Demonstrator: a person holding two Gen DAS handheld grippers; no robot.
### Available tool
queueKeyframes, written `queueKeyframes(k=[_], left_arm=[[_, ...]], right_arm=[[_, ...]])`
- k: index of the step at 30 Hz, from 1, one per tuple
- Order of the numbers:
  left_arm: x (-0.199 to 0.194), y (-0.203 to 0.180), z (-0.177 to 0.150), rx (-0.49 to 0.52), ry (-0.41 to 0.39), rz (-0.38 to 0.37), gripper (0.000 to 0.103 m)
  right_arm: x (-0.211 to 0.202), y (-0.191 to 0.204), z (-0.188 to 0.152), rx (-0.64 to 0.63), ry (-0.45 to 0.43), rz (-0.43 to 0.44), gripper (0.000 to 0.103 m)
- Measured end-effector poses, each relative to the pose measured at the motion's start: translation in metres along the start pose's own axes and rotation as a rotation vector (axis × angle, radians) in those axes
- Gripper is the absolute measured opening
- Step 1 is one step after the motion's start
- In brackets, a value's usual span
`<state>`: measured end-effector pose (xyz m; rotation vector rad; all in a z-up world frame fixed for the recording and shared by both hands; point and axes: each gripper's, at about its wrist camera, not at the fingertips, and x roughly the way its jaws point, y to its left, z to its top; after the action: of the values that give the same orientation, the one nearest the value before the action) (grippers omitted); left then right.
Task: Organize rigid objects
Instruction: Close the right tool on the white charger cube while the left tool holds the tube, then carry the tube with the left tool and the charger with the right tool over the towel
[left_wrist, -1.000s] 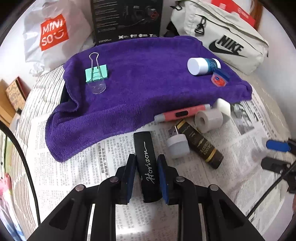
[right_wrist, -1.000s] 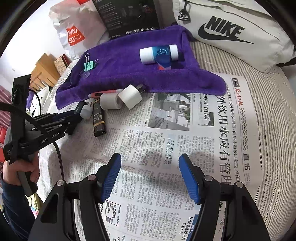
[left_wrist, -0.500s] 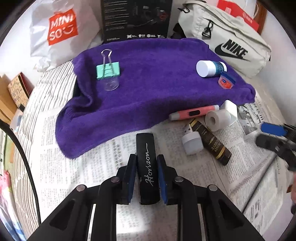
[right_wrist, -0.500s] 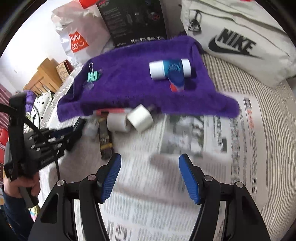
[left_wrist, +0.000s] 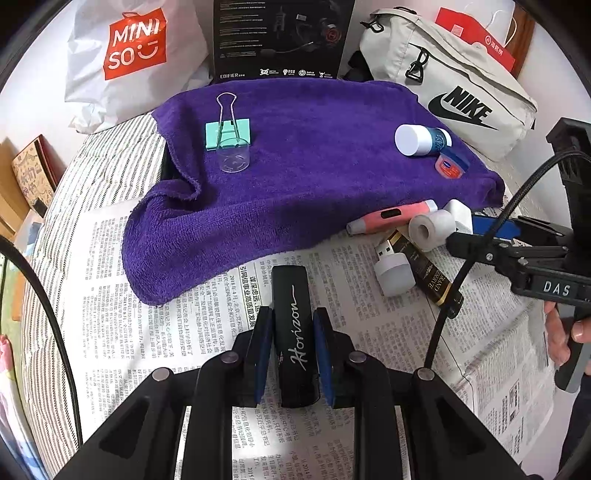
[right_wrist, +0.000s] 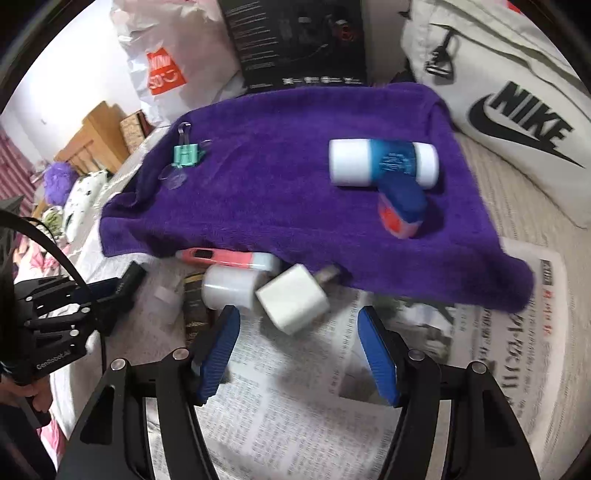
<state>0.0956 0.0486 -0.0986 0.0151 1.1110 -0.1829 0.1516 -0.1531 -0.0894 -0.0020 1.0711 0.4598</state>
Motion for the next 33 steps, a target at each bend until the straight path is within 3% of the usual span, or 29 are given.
queueKeyframes(k=[3,6,12,17,19,25,33], left_arm=[[0.000,-0.001,-0.001,0.005,-0.002,-0.003,0.022],[-0.001,0.000,-0.002,0.000,-0.005,-0.011,0.022],[-0.002,0.002,-0.004,-0.001,-0.009,-0.015,0.022],[-0.001,0.000,-0.002,0.006,-0.003,-0.009,0.022],[-0.001,0.001,-0.002,0.003,-0.004,-0.010,0.022],[-0.001,0.001,-0.003,0.003,-0.006,-0.010,0.022],[0.000,-0.001,-0.003,0.009,-0.006,0.001,0.022]], right_arm=[[-0.001,0.011,-0.003,-0.097,-0.002,-0.073,0.064],[-0.002,0.011,-0.009,-0.134,0.009,-0.091,0.064],[0.000,-0.002,-0.006,-0.100,0.002,-0.108,0.062],[0.004,-0.001,0.002,-0.088,-0.024,-0.078,0.053],[0.006,0.001,0.004,-0.088,-0.033,-0.069,0.044],[0.002,0.002,-0.003,-0.100,-0.036,-0.063,0.044],[-0.021,-0.011,-0.033,-0.024,-0.002,-0.091,0.044]])
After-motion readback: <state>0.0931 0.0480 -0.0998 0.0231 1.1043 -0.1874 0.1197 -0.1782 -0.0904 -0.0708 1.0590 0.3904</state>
